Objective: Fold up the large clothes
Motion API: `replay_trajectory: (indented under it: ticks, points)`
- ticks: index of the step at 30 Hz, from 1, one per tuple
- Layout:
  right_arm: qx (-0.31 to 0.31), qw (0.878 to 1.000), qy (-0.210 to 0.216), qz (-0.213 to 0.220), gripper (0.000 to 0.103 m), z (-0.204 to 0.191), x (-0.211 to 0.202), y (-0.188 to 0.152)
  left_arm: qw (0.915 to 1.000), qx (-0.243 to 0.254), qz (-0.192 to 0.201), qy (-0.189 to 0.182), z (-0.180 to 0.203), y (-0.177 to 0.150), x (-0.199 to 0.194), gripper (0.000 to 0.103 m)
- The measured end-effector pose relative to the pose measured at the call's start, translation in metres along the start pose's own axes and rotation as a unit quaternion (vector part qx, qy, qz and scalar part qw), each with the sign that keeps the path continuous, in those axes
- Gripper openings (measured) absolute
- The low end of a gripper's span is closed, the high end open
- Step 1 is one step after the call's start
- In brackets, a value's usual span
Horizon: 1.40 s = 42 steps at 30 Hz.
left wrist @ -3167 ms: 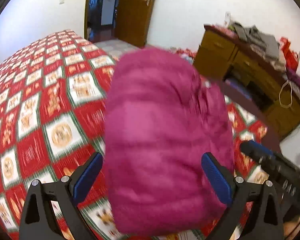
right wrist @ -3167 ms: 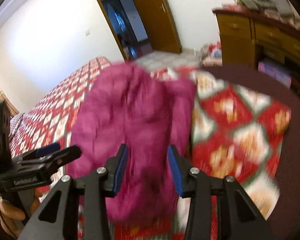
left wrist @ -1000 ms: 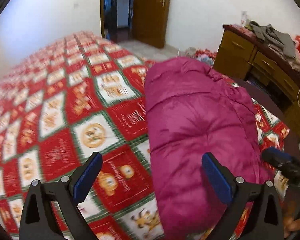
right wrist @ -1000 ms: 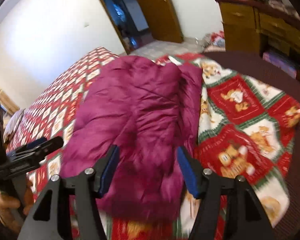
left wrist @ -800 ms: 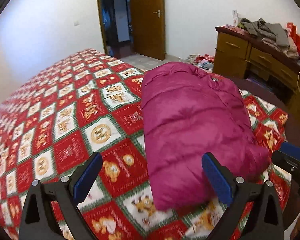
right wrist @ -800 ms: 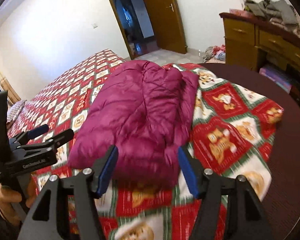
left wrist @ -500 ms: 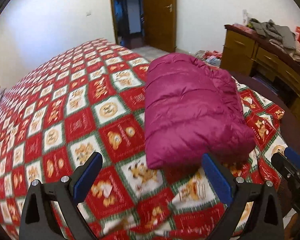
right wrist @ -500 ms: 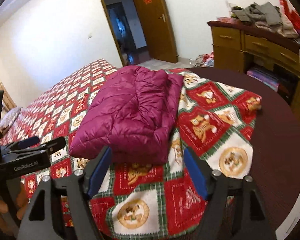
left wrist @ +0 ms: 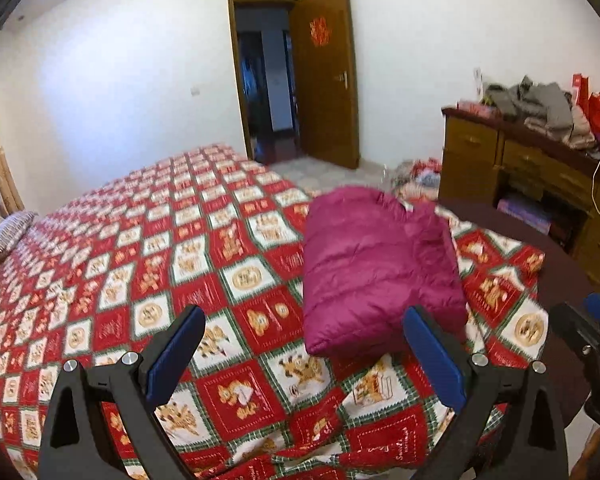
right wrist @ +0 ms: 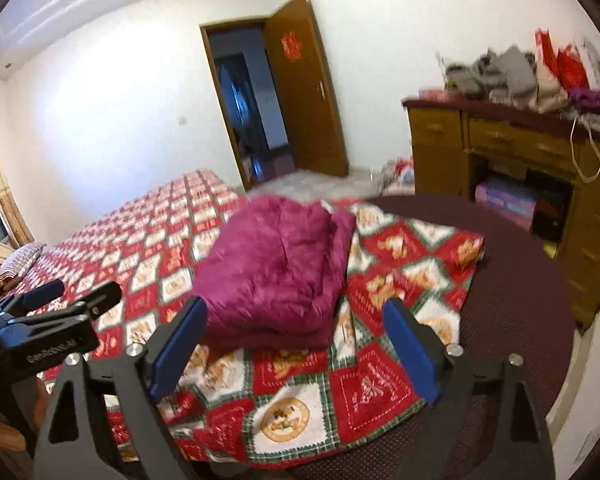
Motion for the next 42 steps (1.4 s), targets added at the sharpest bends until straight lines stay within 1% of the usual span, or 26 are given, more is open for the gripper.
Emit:
replay_trajectory:
  ticks: [4,8,9,12,13,15,18,23,29,35,42]
  points:
    - [-0.011,0.999,-0.002,0.046,0.096,-0.008,-0.028,0.016,0.9996,-0.001,0.027,0.008,0.0,0.01,-0.021,0.1]
    - [-0.025,0.995,-0.002,0.092,0.1,-0.016,-0.054,0.029,0.9979,0.004,0.064,0.012,0.0,0.02,-0.044,0.101]
    - [-0.028,0.994,-0.002,0.105,0.1,-0.018,-0.059,0.032,0.9975,0.006,0.069,0.012,0.001,0.021,-0.048,0.101]
    - [-0.037,0.988,-0.012,0.151,0.103,-0.024,-0.075,0.037,0.9964,0.009,0.084,-0.004,0.004,0.025,-0.059,0.101]
    - [-0.041,0.986,-0.016,0.163,0.103,-0.025,-0.079,0.038,0.996,0.008,0.089,-0.003,0.004,0.025,-0.061,0.101]
    - [-0.045,0.983,-0.019,0.175,0.103,-0.027,-0.081,0.039,0.9956,0.008,0.094,0.0,0.003,0.026,-0.064,0.101]
    - [-0.047,0.984,-0.016,0.172,0.103,-0.03,-0.077,0.04,0.9959,0.006,0.09,-0.001,0.003,0.026,-0.064,0.101]
    - [-0.037,0.988,-0.01,0.152,0.103,-0.026,-0.065,0.037,0.9943,-0.007,0.107,-0.001,0.0,0.026,-0.073,0.101]
    - [-0.037,0.989,-0.007,0.143,0.103,-0.028,-0.064,0.031,0.9931,-0.003,0.117,0.006,0.0,0.026,-0.077,0.101]
    - [-0.043,0.989,-0.005,0.143,0.103,-0.032,-0.066,0.03,0.9938,-0.008,0.111,0.004,-0.001,0.024,-0.076,0.101]
    - [-0.037,0.99,-0.002,0.138,0.103,-0.032,-0.065,0.03,0.9937,-0.015,0.111,0.004,-0.005,0.024,-0.076,0.101]
Point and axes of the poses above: each gripper's, at about its wrist camera, not at the fingertips, and x roughly the way its jaws point, z to its right, y to its top, the point moved 6 cm from there along x, roughly the way its jaws point, and after that the axes turned 7 degrees about -y, right-handed, at the moved point
